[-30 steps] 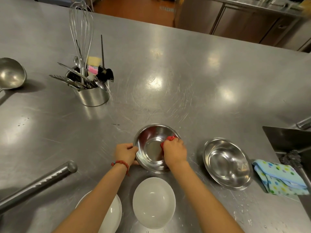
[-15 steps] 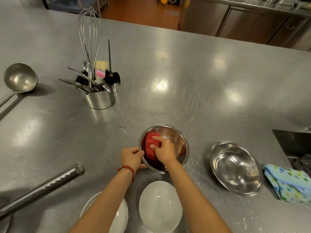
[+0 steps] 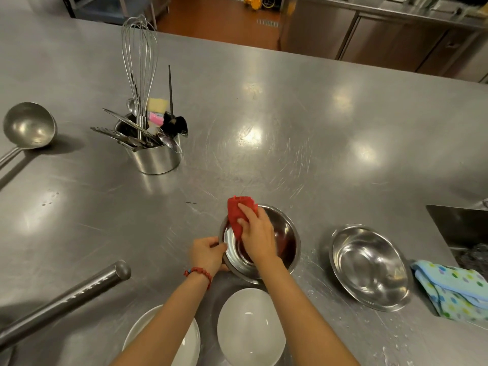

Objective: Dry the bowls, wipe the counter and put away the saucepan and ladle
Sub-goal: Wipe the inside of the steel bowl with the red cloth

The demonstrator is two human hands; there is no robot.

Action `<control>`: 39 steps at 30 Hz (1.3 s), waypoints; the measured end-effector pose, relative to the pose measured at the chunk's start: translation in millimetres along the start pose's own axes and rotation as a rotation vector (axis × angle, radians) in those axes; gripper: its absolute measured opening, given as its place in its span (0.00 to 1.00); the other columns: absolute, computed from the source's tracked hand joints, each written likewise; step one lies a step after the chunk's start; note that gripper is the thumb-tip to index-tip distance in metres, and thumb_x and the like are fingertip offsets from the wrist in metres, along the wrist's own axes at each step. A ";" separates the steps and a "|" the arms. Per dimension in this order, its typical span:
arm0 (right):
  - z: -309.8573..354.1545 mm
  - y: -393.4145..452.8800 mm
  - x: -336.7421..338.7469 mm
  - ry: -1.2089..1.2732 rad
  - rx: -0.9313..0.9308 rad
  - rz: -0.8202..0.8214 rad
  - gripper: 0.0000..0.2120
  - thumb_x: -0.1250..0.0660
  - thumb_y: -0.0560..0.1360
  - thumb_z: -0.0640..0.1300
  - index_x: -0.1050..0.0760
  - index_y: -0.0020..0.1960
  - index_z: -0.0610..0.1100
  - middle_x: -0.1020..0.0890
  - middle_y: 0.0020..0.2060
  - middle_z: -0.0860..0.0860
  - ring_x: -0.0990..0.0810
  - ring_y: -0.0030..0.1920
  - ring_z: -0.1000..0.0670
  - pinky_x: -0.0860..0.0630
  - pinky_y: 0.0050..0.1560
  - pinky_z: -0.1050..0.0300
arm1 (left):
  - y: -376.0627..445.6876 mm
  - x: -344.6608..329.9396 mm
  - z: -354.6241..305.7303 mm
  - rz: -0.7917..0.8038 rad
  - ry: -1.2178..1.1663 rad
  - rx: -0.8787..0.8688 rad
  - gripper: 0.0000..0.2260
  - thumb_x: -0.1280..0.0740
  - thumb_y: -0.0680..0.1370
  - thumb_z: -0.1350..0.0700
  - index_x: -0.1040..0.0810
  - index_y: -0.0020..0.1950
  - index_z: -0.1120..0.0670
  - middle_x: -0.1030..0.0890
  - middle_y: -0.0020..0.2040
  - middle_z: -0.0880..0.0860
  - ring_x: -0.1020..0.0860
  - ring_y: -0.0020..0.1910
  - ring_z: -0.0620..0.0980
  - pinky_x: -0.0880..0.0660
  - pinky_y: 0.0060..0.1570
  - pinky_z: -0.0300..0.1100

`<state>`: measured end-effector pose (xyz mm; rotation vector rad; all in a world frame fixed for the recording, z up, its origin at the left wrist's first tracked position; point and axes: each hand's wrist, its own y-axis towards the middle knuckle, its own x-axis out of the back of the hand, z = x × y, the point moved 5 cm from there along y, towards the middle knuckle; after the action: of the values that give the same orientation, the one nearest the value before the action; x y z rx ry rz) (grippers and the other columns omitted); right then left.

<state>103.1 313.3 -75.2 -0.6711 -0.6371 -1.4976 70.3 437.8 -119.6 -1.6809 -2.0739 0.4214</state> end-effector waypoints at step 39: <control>-18.6 -28.8 36.9 0.234 -0.099 0.202 0.16 0.31 0.72 0.39 0.23 0.59 0.47 0.21 0.59 0.46 0.23 0.57 0.49 0.27 0.55 0.62 | -11.0 -4.4 4.5 -0.037 -0.150 0.022 0.12 0.36 0.74 0.68 0.23 0.31 0.59 0.21 0.31 0.58 0.21 0.32 0.56 0.23 0.23 0.38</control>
<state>73.1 275.7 -60.1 -0.6055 -0.3085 -1.3994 59.4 431.3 -118.7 -1.6407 -2.1951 0.5719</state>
